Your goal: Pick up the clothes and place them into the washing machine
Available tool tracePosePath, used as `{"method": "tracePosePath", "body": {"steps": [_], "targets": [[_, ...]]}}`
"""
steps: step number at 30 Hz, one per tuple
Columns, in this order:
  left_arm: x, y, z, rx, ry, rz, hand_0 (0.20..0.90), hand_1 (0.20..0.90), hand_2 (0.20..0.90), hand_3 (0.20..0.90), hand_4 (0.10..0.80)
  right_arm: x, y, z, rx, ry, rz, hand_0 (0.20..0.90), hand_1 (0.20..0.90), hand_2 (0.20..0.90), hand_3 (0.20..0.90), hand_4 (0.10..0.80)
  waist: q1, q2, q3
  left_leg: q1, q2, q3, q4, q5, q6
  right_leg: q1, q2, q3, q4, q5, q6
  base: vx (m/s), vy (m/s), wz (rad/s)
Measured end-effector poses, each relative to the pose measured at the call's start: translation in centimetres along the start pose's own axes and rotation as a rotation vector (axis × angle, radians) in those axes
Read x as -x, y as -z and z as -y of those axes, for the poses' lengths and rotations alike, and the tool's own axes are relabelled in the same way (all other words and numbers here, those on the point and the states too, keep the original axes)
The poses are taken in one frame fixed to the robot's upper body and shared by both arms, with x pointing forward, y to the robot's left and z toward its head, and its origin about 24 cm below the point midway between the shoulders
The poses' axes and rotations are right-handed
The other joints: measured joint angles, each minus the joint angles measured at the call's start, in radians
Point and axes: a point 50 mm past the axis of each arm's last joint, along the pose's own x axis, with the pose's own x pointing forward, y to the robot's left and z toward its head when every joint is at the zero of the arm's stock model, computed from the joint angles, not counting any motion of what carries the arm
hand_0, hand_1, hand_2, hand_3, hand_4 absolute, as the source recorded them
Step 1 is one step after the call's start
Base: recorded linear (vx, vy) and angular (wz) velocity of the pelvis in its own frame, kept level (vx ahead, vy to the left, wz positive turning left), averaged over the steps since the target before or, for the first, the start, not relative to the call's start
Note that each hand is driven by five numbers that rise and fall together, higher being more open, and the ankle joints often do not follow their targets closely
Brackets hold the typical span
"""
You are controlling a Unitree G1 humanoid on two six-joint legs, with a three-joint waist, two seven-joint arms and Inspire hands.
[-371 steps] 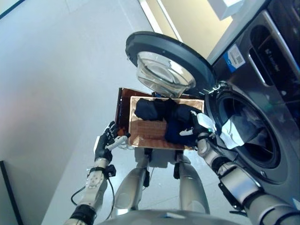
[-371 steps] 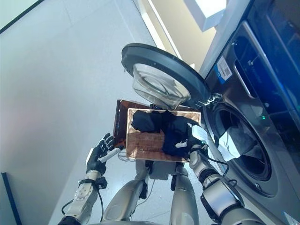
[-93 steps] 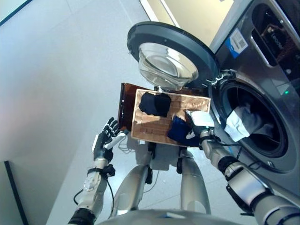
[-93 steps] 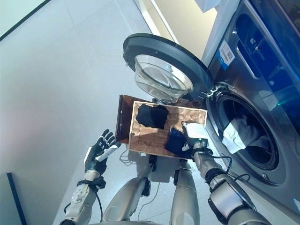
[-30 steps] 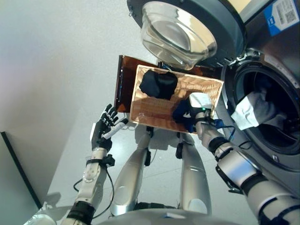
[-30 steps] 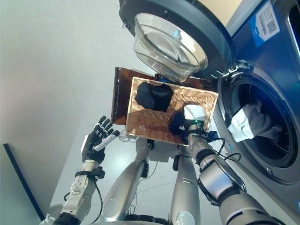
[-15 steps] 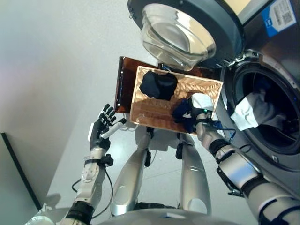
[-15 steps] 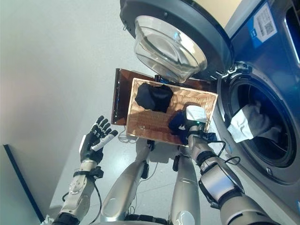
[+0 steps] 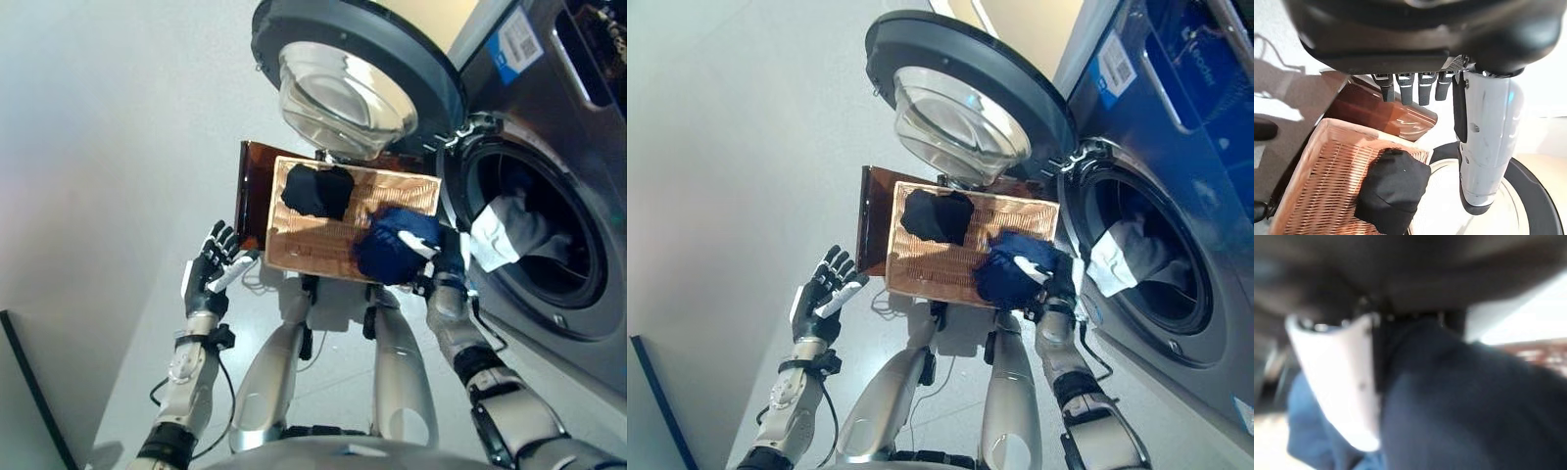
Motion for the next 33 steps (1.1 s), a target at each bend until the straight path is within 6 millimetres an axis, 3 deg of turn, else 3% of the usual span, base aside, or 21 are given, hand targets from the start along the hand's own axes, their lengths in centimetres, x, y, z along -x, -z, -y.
{"method": "tracePosePath", "body": {"steps": [5, 11, 15, 19, 27, 33], "targets": [[0.2, 0.6, 0.3, 0.052, 0.012, -0.017, 0.9, 0.9, 0.9, 0.9, 0.8, 0.6, 1.7, 1.5, -0.305, 0.042, -0.077, 0.2, 0.2, 0.2, 0.2, 0.3, -0.007, 0.0, -0.031, 0.0, 0.002, 0.004, -0.007, 0.001, -0.003, -0.001, 0.005, 0.003, -0.008, 0.0, 0.0, 0.008, -0.001, -0.02], [0.3, 1.0, 0.5, 0.102, 0.009, -0.027, 0.9, 0.9, 0.9, 0.9, 0.8, 1.1, 2.5, 1.2, -0.644, 0.057, -0.083, 0.2, 0.2, 0.2, 0.2, 0.3, -0.014, 0.001, -0.055, 0.002, 0.001, 0.014, -0.01, -0.002, -0.001, -0.002, 0.007, 0.008, -0.01, 0.0, 0.001, 0.004, 0.001, -0.01], [0.3, 1.2, 0.4, 0.121, 0.001, -0.035, 0.9, 0.9, 0.9, 0.9, 0.8, 1.5, 3.3, 1.1, -0.85, 0.122, -0.084, 0.2, 0.2, 0.2, 0.2, 0.3, -0.014, 0.001, -0.064, 0.002, 0.0, 0.016, -0.011, -0.003, -0.001, -0.004, 0.008, 0.011, -0.01, 0.0, 0.001, 0.012, 0.002, -0.04], [0.7, 1.9, -0.1, 0.15, -0.033, -0.067, 0.9, 0.9, 0.9, 0.9, 0.8, 1.8, 4.3, 2.3, -1.044, 0.265, -0.078, 0.2, 0.2, 0.2, 0.2, 0.3, -0.014, 0.001, -0.082, -0.002, 0.0, 0.023, -0.015, -0.004, 0.001, -0.013, 0.008, 0.016, -0.009, -0.002, 0.003, 0.002, 0.0, -0.01], [1.0, 2.2, -0.2, 0.17, -0.043, -0.077, 0.9, 0.9, 0.9, 0.9, 0.8, 1.1, 3.7, 3.0, -1.249, 0.407, -0.024, 0.2, 0.2, 0.2, 0.2, 0.3, -0.028, 0.003, -0.086, -0.003, 0.0, 0.037, -0.023, -0.004, 0.001, -0.027, 0.012, 0.035, -0.007, -0.001, 0.004, 0.003, 0.003, -0.04], [1.1, 2.4, 0.0, 0.168, -0.035, -0.085, 0.9, 0.9, 0.9, 0.9, 0.8, -0.1, 2.0, 2.6, -1.356, 0.457, 0.032, 0.2, 0.2, 0.2, 0.2, 0.3, -0.025, 0.021, -0.098, -0.006, 0.0, 0.043, -0.028, -0.005, 0.002, -0.036, 0.012, 0.04, -0.006, 0.0, 0.004, -0.004, 0.004, -0.03]]}}
